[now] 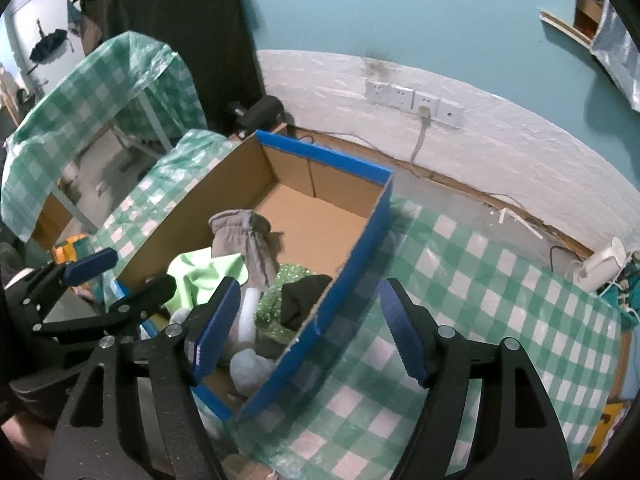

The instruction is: Organize soft objects

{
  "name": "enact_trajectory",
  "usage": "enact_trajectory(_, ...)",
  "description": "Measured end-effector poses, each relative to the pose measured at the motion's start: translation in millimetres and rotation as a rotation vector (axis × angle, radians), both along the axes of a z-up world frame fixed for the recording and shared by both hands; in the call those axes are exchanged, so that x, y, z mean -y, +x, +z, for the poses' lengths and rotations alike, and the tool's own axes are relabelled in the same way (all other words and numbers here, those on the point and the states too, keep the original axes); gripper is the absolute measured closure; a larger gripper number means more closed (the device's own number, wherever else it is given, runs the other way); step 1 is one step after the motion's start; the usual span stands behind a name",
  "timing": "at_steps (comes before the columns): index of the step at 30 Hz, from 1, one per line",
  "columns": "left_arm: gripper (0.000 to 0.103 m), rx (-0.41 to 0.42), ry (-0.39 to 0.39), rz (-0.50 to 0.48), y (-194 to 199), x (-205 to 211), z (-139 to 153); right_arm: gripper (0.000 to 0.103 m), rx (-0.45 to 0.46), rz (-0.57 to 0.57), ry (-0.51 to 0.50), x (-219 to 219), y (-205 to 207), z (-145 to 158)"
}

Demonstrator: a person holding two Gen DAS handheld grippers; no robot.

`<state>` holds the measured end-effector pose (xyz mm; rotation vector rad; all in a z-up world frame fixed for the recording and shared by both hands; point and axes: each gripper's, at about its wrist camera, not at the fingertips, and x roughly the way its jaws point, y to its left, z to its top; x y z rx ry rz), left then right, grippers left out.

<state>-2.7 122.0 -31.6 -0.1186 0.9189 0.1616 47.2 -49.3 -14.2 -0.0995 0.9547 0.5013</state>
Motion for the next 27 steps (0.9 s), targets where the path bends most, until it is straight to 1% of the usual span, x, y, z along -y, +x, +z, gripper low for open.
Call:
enact_trajectory(2, 0.017, 0.031, 0.015, -0.026, -2.5, 7.9, 8.1, 0.029, 0.010, -0.010, 0.002, 7.6, -2.9, 4.9)
enact_trajectory(4, 0.017, 0.051, 0.031, -0.037, -4.7, 14.6, 14.9, 0.029, 0.022, -0.028, 0.007, 16.6, -5.7, 10.2)
enact_trajectory(7, 0.015, 0.060, 0.028, -0.041, -6.6, 20.0, 22.3, 0.029, 0.038, -0.051, 0.022, 29.8, -10.3, 17.0)
enact_trajectory(10, 0.009, 0.071, 0.019, -0.042, -9.5, 23.1, 28.8, 0.028, 0.054, -0.065, 0.026, 41.9, -15.6, 20.8)
enact_trajectory(13, 0.007, 0.092, 0.036, -0.038, -13.3, 27.8, 35.6, 0.028, 0.066, -0.078, 0.021, 52.8, -20.8, 22.4)
enact_trajectory(15, 0.002, 0.104, 0.050, -0.041, -15.4, 32.3, 40.1, 0.028, 0.078, -0.086, 0.022, 60.6, -24.5, 24.2)
enact_trajectory(20, 0.001, 0.138, 0.101, -0.048, -19.7, 44.5, 48.9, 0.028, 0.085, -0.109, 0.034, 77.7, -27.9, 23.6)
enact_trajectory(27, 0.001, 0.133, 0.127, -0.064, -16.7, 58.1, 50.1, 0.028, 0.073, -0.123, 0.039, 91.4, -26.5, 17.2)
